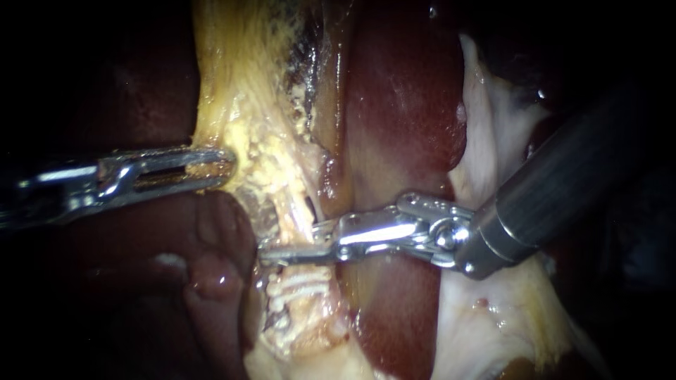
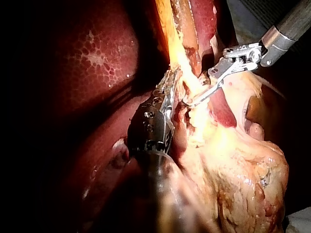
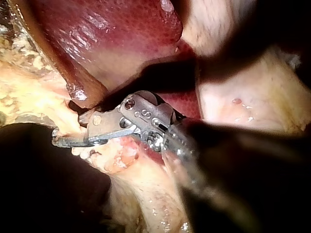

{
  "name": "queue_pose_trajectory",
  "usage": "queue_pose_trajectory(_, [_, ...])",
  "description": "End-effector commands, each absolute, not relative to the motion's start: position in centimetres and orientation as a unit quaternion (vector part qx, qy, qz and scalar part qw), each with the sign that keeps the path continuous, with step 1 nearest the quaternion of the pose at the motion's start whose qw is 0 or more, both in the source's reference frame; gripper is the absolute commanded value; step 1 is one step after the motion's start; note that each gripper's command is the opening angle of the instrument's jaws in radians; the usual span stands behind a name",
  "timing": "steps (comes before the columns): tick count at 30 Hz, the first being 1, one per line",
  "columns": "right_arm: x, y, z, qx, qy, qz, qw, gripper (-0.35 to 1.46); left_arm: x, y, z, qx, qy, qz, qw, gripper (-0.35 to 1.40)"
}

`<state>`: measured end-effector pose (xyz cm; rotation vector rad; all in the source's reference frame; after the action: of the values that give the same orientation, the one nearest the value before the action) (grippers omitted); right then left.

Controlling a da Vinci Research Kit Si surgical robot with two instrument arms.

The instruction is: Going back third clip left tube

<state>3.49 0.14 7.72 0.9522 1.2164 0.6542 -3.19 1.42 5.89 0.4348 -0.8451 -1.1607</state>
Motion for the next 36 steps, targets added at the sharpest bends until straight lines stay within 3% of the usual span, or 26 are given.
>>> queue_pose_trajectory(1, [3.49, 0.14, 7.72, 0.422, 0.54, 0.29, 0.668, -0.35, -3.19, 1.41, 5.88, 0.197, -0.384, -0.528, 0.732, -0.35])
queue_pose_trajectory(6, [3.5, 0.15, 7.73, 0.433, 0.535, 0.291, 0.664, -0.35, -3.2, 1.41, 5.87, 0.197, -0.384, -0.528, 0.731, -0.35])
queue_pose_trajectory(7, [3.51, 0.14, 7.73, 0.435, 0.534, 0.288, 0.665, -0.25, -3.2, 1.4, 5.87, 0.197, -0.384, -0.528, 0.731, -0.35])
queue_pose_trajectory(10, [3.54, 0.14, 7.76, 0.428, 0.537, 0.295, 0.664, 0.46, -3.2, 1.4, 5.86, 0.197, -0.384, -0.528, 0.731, -0.35])
queue_pose_trajectory(11, [3.54, 0.15, 7.76, 0.428, 0.537, 0.298, 0.663, 0.52, -3.2, 1.4, 5.86, 0.197, -0.384, -0.528, 0.731, -0.35])
queue_pose_trajectory(18, [3.43, 0.12, 7.77, 0.388, 0.57, 0.248, 0.681, 0.6, -3.2, 1.39, 5.85, 0.197, -0.384, -0.528, 0.731, -0.35])
queue_pose_trajectory(27, [2.91, 0.11, 7.66, 0.338, 0.594, 0.203, 0.702, 0.6, -3.19, 1.39, 5.85, 0.197, -0.384, -0.528, 0.731, -0.35])
queue_pose_trajectory(36, [2.38, 0.45, 7.29, 0.297, 0.611, 0.167, 0.714, 0.6, -3.19, 1.39, 5.85, 0.197, -0.384, -0.528, 0.731, -0.35])
